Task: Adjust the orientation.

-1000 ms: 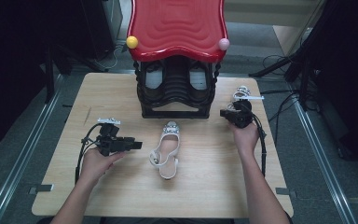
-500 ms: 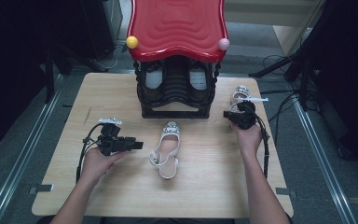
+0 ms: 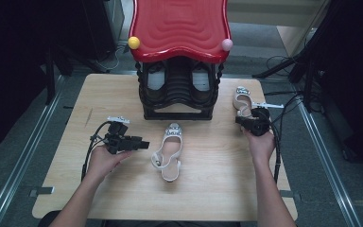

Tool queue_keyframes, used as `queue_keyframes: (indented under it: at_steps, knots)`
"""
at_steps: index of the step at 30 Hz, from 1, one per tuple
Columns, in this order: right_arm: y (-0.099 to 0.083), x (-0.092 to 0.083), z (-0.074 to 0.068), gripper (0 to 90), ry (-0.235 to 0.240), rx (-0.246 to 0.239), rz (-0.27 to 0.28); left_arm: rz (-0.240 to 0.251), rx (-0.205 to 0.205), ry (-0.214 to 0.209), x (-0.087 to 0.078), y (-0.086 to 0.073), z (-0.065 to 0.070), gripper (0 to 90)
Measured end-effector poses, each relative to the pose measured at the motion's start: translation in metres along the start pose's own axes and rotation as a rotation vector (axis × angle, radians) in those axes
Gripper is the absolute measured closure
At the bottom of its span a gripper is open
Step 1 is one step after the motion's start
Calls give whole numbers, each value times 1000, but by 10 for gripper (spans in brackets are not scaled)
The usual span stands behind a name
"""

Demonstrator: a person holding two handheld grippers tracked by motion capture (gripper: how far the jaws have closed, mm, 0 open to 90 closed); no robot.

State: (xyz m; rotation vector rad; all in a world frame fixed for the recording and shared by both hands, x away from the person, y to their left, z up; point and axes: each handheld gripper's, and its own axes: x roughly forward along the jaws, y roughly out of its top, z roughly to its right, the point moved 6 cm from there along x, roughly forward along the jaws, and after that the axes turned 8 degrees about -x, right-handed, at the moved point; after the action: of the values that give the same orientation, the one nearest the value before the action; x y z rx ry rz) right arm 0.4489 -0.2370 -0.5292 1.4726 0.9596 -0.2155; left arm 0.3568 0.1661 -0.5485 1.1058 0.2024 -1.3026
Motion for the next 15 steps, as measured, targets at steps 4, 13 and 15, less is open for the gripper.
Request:
queue_keyframes:
  at_steps: [4,13,15]
  knots:
    - [-4,-6,6,895,-12,11,1,-3,10,-5,1,2,1,465]
    - [1,-11,-3,862,46,8,-5,-11,18,5,4,2,2,466]
    - [5,-13,-7,854,47,-8,7,-10,19,5,2,1,2,466]
